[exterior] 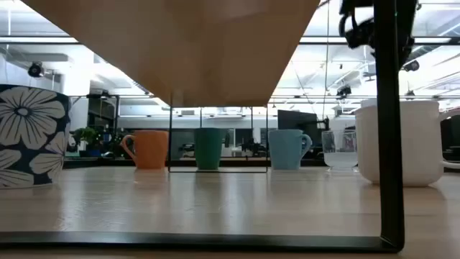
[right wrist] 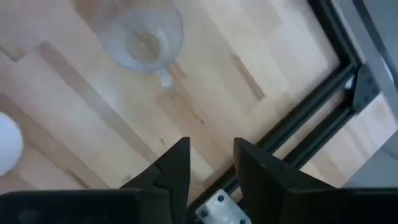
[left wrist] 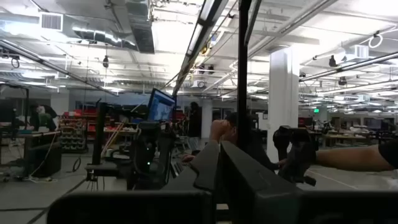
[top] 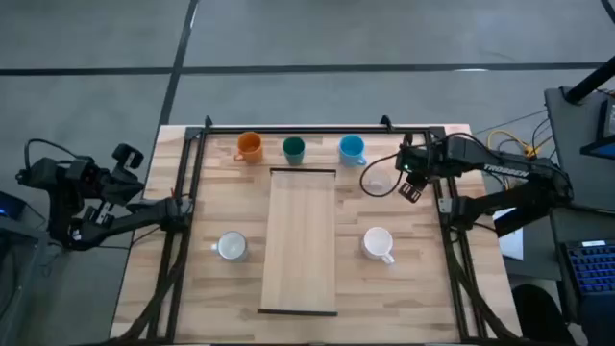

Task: Stack small to large cups/mugs on shelf

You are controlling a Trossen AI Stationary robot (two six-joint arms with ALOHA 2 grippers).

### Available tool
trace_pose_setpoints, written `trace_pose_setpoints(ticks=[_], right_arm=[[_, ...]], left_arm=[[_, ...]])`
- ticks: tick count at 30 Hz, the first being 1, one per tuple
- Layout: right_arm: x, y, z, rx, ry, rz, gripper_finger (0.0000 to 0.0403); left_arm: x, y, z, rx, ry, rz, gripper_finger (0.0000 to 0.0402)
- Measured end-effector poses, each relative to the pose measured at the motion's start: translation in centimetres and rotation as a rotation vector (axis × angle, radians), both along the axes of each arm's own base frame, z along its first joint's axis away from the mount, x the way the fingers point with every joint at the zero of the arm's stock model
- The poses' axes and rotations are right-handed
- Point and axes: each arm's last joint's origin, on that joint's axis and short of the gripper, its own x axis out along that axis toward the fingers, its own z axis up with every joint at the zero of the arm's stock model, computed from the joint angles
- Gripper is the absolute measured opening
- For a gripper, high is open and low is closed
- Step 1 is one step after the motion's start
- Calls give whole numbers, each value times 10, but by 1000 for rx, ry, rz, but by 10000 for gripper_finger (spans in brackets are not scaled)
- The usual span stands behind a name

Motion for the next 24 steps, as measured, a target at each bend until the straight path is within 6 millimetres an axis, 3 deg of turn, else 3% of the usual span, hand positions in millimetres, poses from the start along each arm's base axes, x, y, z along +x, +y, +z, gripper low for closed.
trace_pose_setpoints(ticks=[10, 16, 24], right_arm=[[-21, 4, -41, -55, -176, -168, 116], [-35, 8, -50, -77, -348, -199, 116], [-42, 10, -62, -74, -418, -201, 116]], left_arm=[[0, 0, 0, 2, 0, -4, 4], [0, 0, 0, 3, 0, -7, 4], [0, 0, 0, 3, -1, -7, 4]])
